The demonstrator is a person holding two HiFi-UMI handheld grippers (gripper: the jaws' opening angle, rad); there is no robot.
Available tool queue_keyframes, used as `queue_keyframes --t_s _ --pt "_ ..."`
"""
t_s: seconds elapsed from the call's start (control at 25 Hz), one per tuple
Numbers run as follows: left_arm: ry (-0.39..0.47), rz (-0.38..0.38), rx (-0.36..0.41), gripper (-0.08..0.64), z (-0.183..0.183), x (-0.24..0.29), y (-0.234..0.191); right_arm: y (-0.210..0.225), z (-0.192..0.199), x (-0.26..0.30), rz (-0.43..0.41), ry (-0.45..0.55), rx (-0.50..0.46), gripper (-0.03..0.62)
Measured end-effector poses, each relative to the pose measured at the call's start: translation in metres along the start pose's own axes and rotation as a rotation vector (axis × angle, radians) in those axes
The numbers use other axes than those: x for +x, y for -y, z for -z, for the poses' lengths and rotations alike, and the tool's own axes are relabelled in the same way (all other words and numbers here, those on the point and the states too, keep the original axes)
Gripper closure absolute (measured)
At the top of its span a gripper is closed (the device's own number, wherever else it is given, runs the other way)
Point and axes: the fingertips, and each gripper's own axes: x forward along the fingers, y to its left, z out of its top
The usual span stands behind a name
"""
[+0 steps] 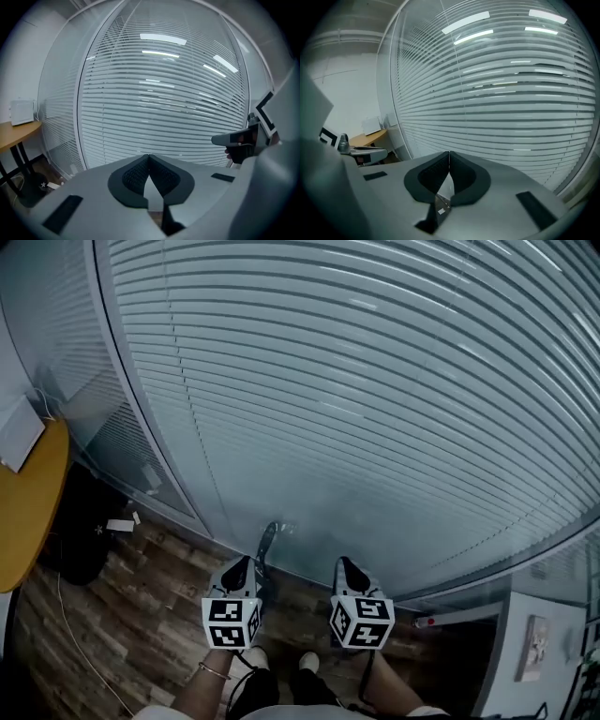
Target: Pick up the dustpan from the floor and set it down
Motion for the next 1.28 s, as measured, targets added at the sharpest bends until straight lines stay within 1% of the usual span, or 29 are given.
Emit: queue_keyframes --t_s 0.2,0.36,0.48,0.76,0.88,0.96,1.12,1.28 --pt "-0.05 0.008 -0.037 0.543 0.006 0.008 -0.006 -0.006 0.012 0.017 0.011 -0.074 -0.011 0.56" --pt "-0.068 0.025 -0.032 0.543 0.026 0.015 -0.007 -0.012 0.03 0.023 0.013 -0.103 -0.024 0.56" --pt "-0.075 0.027 -0.05 0.543 0.053 0.022 -0.01 -0.013 0.054 0.029 0.016 -0.127 -0.029 0.56" --pt "-0.104 0.024 -0.102 0.543 0.117 0.034 -0.013 -0.006 0.116 0.037 0.044 -0.194 -0.004 0.56" --pt "-0.106 0.02 -0.108 0.543 0.15 0.043 -0.012 0.0 0.155 0.046 0.05 -0.217 0.011 0.56" --pt "-0.112 0.021 -0.107 0.543 0.163 0.046 -0.011 0.003 0.169 0.047 0.055 -0.226 0.021 0.56" --pt "-0.125 0.026 -0.104 0.543 0.174 0.044 -0.009 0.006 0.181 0.043 0.067 -0.236 0.029 0.56" --pt "-0.135 0.035 -0.097 0.543 0.177 0.041 -0.009 0.003 0.182 0.04 0.075 -0.24 0.033 0.56"
